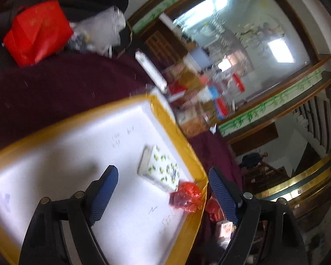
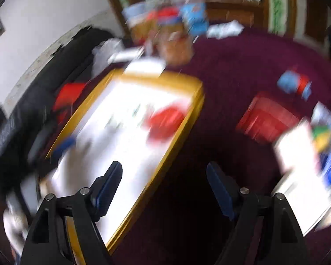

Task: Organize soft objects
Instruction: 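Place tissue pack in yellow-rimmed tray with left tool while right tool drops red bag, then grasp the white towel from the pile with the left tool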

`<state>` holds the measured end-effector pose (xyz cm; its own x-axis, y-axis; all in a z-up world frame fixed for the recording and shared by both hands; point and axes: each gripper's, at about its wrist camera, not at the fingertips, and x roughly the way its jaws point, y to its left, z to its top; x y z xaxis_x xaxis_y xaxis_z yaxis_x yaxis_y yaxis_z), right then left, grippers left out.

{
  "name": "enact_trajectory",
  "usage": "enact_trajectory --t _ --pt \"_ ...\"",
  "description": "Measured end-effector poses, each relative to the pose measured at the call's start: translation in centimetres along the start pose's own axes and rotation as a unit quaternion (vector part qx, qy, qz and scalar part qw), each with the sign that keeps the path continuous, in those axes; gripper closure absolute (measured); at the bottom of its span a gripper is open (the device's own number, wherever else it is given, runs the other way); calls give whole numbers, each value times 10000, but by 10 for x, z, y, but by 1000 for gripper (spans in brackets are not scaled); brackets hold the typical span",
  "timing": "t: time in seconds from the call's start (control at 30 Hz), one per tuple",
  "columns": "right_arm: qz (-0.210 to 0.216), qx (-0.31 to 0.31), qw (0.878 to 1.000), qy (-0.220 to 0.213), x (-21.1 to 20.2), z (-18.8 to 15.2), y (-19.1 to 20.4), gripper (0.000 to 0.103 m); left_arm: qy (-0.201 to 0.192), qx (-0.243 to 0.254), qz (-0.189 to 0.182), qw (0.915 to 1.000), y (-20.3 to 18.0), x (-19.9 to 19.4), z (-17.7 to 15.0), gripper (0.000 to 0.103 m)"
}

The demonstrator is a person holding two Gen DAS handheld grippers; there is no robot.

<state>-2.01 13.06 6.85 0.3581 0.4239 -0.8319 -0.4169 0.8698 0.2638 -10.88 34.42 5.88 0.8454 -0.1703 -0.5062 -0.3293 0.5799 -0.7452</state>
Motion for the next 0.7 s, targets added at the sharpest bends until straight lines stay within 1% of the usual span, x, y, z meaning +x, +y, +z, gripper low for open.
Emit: enact_trajectory --t 0.03,0.07,0.13,0.17,0.2,0.23,0.3,0.37,0.43,0.5,0.57,0.6,0.67,0.7 --pt "38 -54 10000 61 2 -9 6 27 -78 47 -7 10000 -2 -6 0 15" --pt "47 -188 9997 155 8 -21 19 31 -142 106 -9 9998 -4 -11 0 15" --pt "-52 -448 9984 352 19 -34 36 73 -233 308 13 9993 -11 -20 0 15" --pt "-200 -532 9975 426 23 -38 41 74 -257 418 32 9988 -14 -24 -1 15" --pt "-184 -551 9977 352 21 -39 41 75 -261 575 64 9980 -18 -27 -3 14" --pt "-174 -548 9977 365 19 -39 38 76 -252 681 92 9973 -19 -30 -5 14" --pt "-221 -450 9981 352 14 -36 27 80 -214 903 183 9955 -24 -30 -8 14" --pt "-333 -378 9982 310 7 -35 14 82 -127 1000 231 9946 -25 -27 -11 14" --pt "-341 -245 9986 317 3 -36 1 83 51 1109 342 9932 -27 -16 -14 14" --pt "-207 -205 9991 318 2 -37 -5 83 330 1350 567 9887 -34 0 -20 14" --pt "21 -185 9994 306 -2 -37 -9 82 795 1880 913 9747 -47 26 -29 14" --pt "84 -137 9996 247 -8 -38 -11 81 1079 2247 1168 9614 -55 42 -35 14" --pt "186 -114 9998 -28 -29 -41 -16 76 1442 2735 1418 9404 -63 64 -46 14" --pt "154 -134 9997 -156 -38 -42 -17 70 1671 3033 1588 9246 -67 79 -53 18"
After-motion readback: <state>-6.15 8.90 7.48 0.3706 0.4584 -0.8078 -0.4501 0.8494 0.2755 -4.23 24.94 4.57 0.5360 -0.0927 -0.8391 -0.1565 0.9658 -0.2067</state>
